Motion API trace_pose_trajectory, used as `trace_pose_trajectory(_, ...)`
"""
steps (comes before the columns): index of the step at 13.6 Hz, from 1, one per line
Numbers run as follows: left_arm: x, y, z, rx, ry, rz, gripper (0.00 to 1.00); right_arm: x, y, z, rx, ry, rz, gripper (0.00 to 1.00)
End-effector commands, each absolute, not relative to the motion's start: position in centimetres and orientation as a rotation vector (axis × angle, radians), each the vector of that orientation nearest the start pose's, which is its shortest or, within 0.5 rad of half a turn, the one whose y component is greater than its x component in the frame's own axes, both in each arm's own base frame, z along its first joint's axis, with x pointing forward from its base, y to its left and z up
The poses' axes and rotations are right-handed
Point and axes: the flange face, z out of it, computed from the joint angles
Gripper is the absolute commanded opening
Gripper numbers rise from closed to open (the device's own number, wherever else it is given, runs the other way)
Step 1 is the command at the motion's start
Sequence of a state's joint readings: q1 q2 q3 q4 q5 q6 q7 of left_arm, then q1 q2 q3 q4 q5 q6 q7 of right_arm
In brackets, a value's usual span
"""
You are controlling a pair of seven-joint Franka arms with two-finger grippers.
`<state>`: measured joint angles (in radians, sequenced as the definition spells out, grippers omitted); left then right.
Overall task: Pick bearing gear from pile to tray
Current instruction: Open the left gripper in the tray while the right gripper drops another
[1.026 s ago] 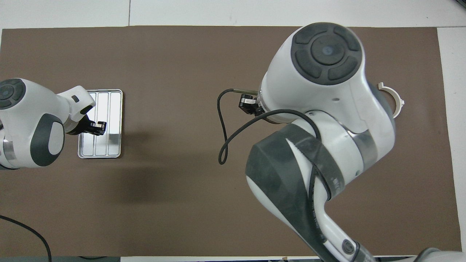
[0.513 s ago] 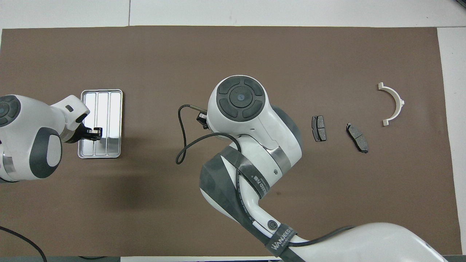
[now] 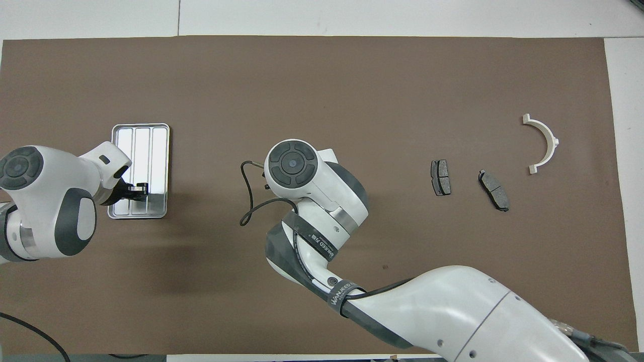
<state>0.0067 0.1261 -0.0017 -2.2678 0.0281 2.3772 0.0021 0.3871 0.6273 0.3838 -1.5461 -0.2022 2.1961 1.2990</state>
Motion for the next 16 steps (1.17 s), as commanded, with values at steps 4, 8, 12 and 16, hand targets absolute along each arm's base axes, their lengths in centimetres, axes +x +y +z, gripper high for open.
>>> trace_pose_trajectory(4,52.6,0.0,31.0,-3.119,0.019,-0.017,1.0,54.6,45.5,27.4,-2.942,0.741,-0.049,0.0)
trace_pose_trajectory(8,55.1,-2.0,34.4,-3.152,-0.011,-0.077,1.0,55.0,45.1,27.8,-2.955,0.748,-0.06,0.99)
trace_pose_trajectory(12,56.5,-5.1,35.8,-3.185,-0.094,-0.083,1.0,57.4,44.3,32.0,-2.951,0.798,-0.08,1.0)
trace_pose_trajectory(16,56.2,-9.4,36.0,-3.189,-0.212,-0.116,1.0,60.1,40.4,37.2,-2.918,0.814,-0.146,1.0)
